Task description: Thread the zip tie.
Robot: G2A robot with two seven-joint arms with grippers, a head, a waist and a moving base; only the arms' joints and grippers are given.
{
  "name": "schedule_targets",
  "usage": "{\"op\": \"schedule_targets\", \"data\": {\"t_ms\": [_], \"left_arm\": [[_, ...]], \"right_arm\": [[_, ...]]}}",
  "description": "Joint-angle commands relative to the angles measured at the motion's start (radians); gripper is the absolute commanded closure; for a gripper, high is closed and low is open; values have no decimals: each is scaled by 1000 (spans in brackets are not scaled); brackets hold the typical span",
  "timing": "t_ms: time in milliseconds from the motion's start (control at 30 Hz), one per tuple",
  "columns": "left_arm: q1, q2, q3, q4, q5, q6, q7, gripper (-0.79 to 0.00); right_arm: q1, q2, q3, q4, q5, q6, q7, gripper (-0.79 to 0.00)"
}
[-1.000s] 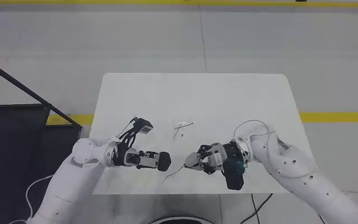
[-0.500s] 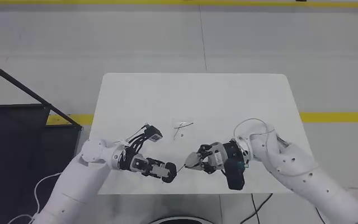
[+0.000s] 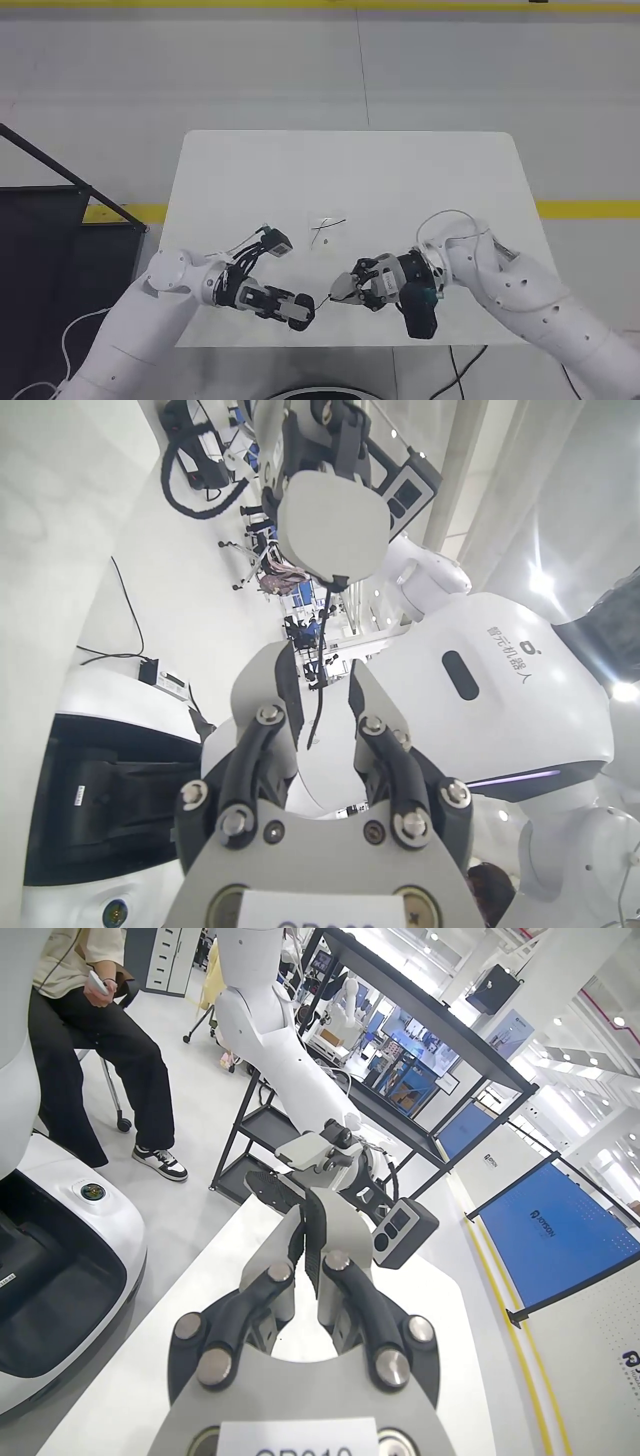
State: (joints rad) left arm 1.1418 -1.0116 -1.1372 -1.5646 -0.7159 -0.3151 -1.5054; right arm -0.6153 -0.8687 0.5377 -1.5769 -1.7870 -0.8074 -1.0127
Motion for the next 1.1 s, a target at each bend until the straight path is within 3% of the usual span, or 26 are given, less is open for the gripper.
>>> {"op": "schedule_targets", "data": {"t_ms": [0, 67, 100, 133, 433, 467, 533, 600, 700, 933, 1067], "left_arm": [[-1, 2, 4, -1, 1, -1, 1, -222], [-2, 4, 7, -1, 1, -4, 4, -160], [-2, 4, 8, -3, -1, -5, 5, -49], [-3, 5, 9, -2, 0, -7, 7, 0], [-6, 12, 23, -6, 4, -20, 20, 0], [-7, 13, 24, -6, 5, -22, 22, 0], [-7, 15, 24, -6, 18, -34, 34, 0], [-7, 18, 23, -7, 38, -53, 53, 0], [-1, 22, 20, -15, 83, -96, 96, 0], [26, 35, 10, -54, 164, -201, 201, 0], [51, 43, -8, -86, 211, -278, 279, 0]], "right_arm": [[3, 0, -4, 1, 2, 0, 0, 0], [7, 1, -8, 1, 4, -1, 1, 0], [8, 1, -10, 2, 5, -1, 1, 0], [10, 1, -12, 2, 5, -2, 2, 0], [24, 3, -27, 5, 11, -5, 5, 0], [25, 3, -28, 7, 14, -5, 5, -135], [26, 4, -28, 9, 19, -4, 4, -520], [24, 6, -26, 13, 29, 1, -1, -554], [13, 11, -14, 26, 54, 13, -13, -785], [-23, 27, 24, 52, 125, 20, -20, -785], [-67, 30, 45, 95, 345, -7, 7, -785]]}}
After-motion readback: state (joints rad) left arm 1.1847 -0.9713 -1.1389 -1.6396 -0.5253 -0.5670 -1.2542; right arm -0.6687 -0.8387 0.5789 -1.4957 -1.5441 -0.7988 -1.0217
